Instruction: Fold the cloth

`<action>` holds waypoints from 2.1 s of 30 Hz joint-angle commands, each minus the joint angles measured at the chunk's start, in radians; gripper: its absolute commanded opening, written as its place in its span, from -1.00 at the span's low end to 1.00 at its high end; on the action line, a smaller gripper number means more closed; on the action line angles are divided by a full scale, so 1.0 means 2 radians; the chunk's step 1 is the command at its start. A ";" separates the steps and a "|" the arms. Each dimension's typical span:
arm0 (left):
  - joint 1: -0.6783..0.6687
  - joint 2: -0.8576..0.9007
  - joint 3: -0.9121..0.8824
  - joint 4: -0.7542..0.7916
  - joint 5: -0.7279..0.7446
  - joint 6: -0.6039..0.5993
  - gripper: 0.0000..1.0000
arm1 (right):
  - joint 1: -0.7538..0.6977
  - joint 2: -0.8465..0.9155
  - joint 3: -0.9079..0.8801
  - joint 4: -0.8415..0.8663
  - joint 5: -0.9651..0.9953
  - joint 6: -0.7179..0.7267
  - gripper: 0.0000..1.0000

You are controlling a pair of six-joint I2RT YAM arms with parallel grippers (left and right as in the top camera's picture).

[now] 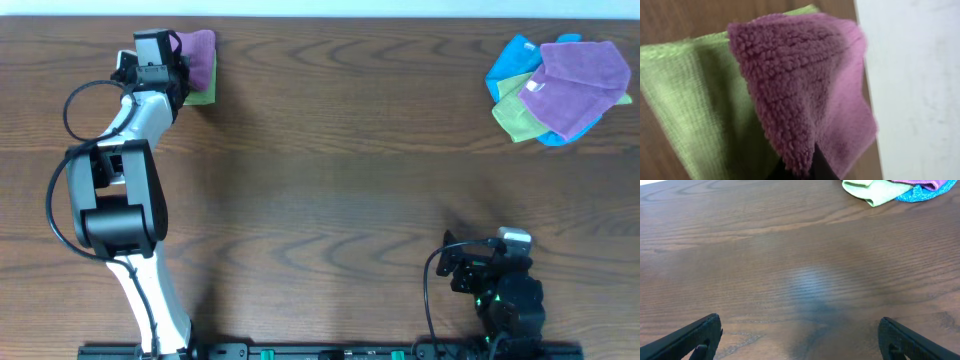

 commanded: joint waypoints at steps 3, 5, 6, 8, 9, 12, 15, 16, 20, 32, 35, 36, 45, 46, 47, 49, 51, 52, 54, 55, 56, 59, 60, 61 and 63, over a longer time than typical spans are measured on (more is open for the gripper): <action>-0.003 -0.015 0.009 -0.041 0.012 -0.007 -0.88 | -0.003 -0.003 -0.002 0.000 -0.002 0.006 0.99; -0.005 -0.017 0.009 -0.052 0.012 -0.007 -0.88 | -0.003 -0.003 -0.002 0.000 -0.002 0.006 0.98; -0.006 -0.020 0.009 -0.056 0.012 -0.007 -0.88 | -0.003 -0.003 -0.002 -0.001 -0.002 0.006 0.98; -0.006 -0.027 0.009 -0.066 0.011 -0.007 -0.88 | -0.003 -0.003 -0.002 0.000 -0.002 0.006 0.98; -0.006 -0.031 0.009 -0.068 0.010 -0.005 -0.87 | -0.003 -0.003 -0.002 0.000 -0.002 0.006 0.98; -0.006 -0.039 0.009 -0.075 0.004 -0.003 -0.88 | -0.003 -0.003 -0.002 0.000 -0.002 0.006 0.99; -0.005 -0.040 0.008 -0.078 -0.002 -0.003 -0.87 | -0.003 -0.003 -0.002 0.000 -0.002 0.006 0.98; -0.005 -0.040 0.008 -0.080 -0.004 -0.003 -0.86 | -0.003 -0.003 -0.002 0.000 -0.002 0.006 0.98; -0.005 -0.040 0.006 -0.092 -0.011 -0.003 0.10 | -0.003 -0.003 -0.002 0.000 -0.002 0.006 0.99; -0.005 -0.044 0.003 -0.076 -0.001 0.000 0.90 | -0.003 -0.003 -0.002 0.000 -0.002 0.006 0.99; -0.008 -0.048 0.003 -0.011 0.013 0.048 0.90 | -0.003 -0.003 -0.002 -0.001 -0.002 0.006 0.98; -0.010 -0.050 0.003 0.017 0.017 0.068 0.90 | -0.003 -0.003 -0.002 0.000 -0.002 0.006 0.98; -0.011 -0.060 0.003 0.128 0.044 0.064 0.90 | -0.003 -0.003 -0.002 0.000 -0.002 0.006 0.99; -0.011 -0.060 0.003 0.120 0.043 0.054 0.90 | -0.003 -0.003 -0.002 0.000 -0.002 0.006 0.99; -0.011 -0.060 0.003 0.108 0.039 0.044 0.90 | -0.003 -0.003 -0.002 0.000 -0.002 0.006 0.99; -0.011 -0.060 0.003 0.081 0.031 0.031 0.90 | -0.003 -0.003 -0.002 0.000 -0.002 0.006 0.98; -0.011 -0.060 0.003 0.051 0.025 0.032 0.90 | -0.003 -0.003 -0.002 0.000 -0.002 0.006 0.99; -0.011 -0.060 0.003 0.038 0.022 0.032 0.90 | -0.003 -0.003 -0.002 0.000 -0.002 0.006 0.99; -0.011 -0.060 0.003 0.007 0.015 0.032 0.90 | -0.003 -0.003 -0.002 -0.001 -0.002 0.006 0.99; -0.010 -0.060 0.003 -0.013 0.010 0.031 0.90 | -0.003 -0.003 -0.002 -0.001 -0.002 0.006 0.99; -0.010 -0.060 0.003 -0.036 0.009 0.023 0.90 | -0.003 -0.003 -0.002 0.000 -0.002 0.006 0.98; -0.010 -0.061 0.003 -0.114 0.008 -0.022 0.90 | -0.003 -0.003 -0.002 0.000 -0.002 0.006 0.99; -0.010 -0.061 0.003 -0.132 0.008 -0.030 0.90 | -0.003 -0.003 -0.002 0.000 -0.002 0.006 0.99; -0.010 -0.061 0.003 -0.147 0.009 -0.030 0.90 | -0.003 -0.003 -0.002 0.000 -0.002 0.006 0.99; -0.011 -0.063 0.003 -0.172 0.009 -0.029 0.90 | -0.003 -0.003 -0.002 -0.001 -0.002 0.006 0.98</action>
